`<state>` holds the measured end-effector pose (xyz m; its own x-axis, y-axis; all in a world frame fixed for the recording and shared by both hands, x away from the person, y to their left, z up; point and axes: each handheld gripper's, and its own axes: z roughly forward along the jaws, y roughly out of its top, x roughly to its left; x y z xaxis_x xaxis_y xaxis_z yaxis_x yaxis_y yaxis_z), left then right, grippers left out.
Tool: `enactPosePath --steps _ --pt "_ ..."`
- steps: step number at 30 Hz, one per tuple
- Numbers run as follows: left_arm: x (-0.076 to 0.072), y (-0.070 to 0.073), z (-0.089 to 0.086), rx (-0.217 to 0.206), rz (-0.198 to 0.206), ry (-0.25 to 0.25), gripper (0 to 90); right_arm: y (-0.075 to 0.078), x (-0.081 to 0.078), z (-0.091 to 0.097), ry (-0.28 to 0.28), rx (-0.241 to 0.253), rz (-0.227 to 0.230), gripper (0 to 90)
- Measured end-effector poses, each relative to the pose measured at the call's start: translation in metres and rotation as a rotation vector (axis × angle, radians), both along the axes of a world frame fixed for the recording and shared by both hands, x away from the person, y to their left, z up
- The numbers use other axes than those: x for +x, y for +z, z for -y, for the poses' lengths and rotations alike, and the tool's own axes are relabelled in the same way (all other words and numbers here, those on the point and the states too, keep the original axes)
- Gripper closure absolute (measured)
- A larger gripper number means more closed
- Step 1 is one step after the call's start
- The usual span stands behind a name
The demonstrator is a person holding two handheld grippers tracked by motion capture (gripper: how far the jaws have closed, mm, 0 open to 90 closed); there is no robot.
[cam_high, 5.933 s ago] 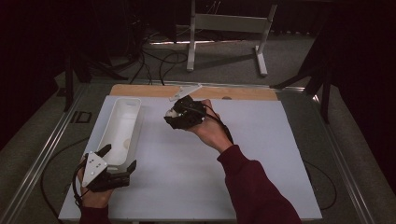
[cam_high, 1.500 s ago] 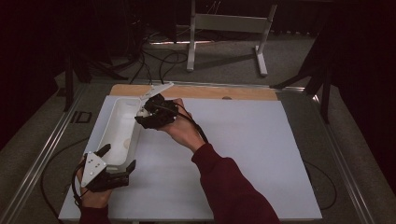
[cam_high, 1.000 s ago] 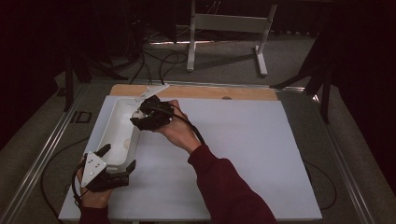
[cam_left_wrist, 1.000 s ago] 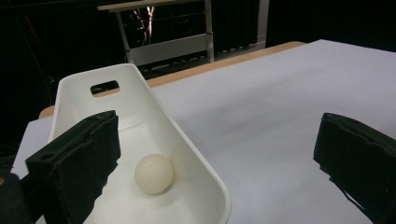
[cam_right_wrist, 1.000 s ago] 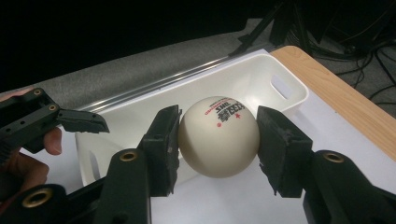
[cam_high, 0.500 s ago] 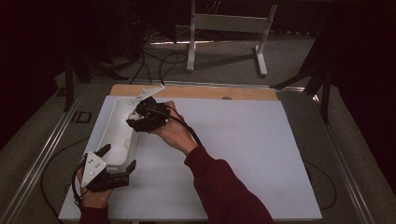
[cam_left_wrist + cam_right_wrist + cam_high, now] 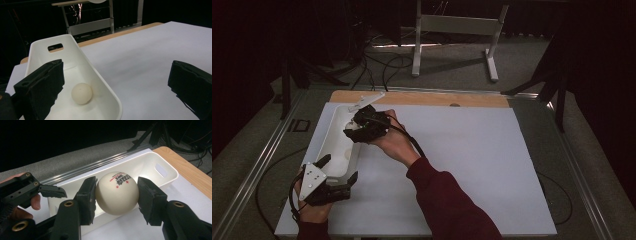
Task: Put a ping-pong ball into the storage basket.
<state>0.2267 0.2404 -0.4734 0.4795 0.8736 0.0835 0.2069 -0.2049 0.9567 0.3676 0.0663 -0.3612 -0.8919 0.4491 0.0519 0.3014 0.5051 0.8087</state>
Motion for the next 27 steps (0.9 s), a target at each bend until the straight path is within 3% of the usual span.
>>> enactPosePath --steps 27 --pt "0.000 0.000 0.000 -0.007 0.003 -0.002 1.3 -0.005 0.002 -0.017 0.017 -0.005 -0.011 50.7"
